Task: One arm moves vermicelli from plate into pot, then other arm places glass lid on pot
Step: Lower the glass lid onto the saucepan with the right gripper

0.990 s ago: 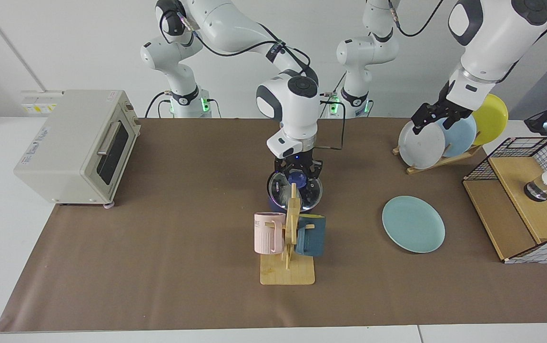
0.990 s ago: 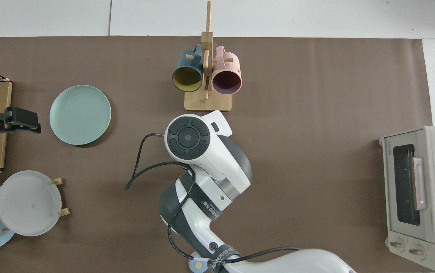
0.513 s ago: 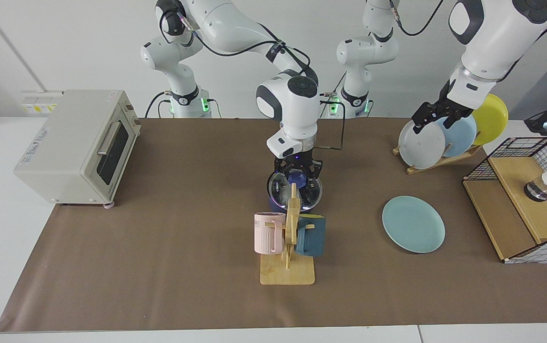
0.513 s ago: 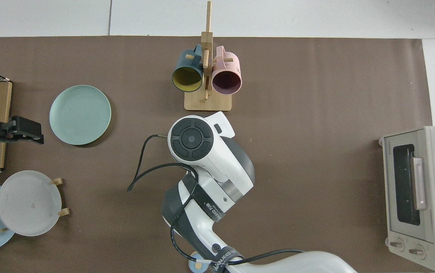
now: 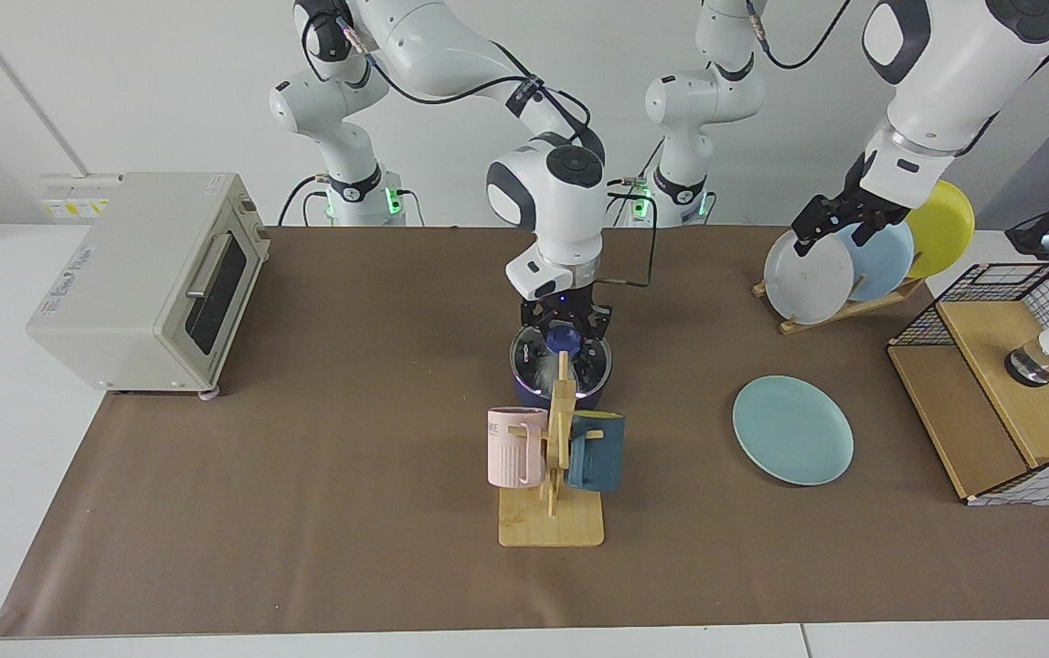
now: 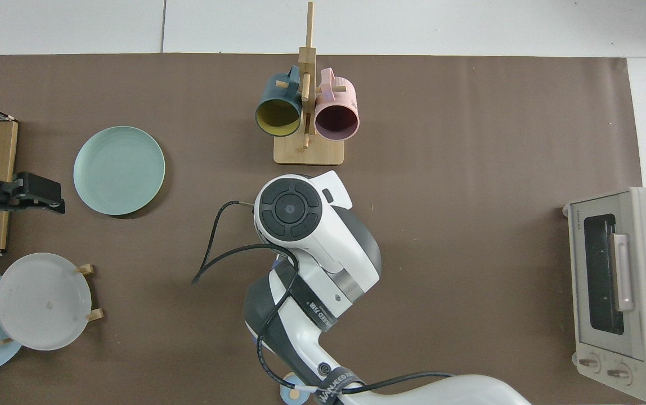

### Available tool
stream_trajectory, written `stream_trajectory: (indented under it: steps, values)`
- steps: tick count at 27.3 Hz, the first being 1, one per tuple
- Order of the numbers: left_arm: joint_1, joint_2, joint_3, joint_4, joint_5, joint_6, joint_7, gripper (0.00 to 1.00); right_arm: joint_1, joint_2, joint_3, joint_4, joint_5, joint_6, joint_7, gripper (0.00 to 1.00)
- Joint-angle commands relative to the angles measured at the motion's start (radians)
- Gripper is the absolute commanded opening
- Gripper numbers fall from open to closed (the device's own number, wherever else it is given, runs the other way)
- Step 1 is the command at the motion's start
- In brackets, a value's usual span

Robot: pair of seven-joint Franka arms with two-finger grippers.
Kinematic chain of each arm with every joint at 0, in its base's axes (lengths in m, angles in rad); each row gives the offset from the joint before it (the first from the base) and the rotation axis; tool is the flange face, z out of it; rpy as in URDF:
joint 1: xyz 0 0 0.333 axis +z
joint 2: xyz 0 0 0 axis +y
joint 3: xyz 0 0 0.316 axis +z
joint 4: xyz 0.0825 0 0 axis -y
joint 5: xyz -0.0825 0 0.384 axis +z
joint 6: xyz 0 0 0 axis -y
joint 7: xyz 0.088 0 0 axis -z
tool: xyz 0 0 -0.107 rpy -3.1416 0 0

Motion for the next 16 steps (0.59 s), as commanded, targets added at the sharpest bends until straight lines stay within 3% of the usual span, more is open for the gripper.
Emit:
stream_trajectory:
  steps: [1,16]
  values:
    - [0.001,-0.002,0.002,0.016,-0.005,-0.025,-0.009,1.00,-0.022,-0.028,0.010,-0.038,0.025,0.035,0.013,0.99]
    - [0.001,-0.002,0.002,0.016,-0.005,-0.025,-0.009,1.00,-0.061,-0.093,0.010,0.060,0.026,-0.058,0.010,1.00]
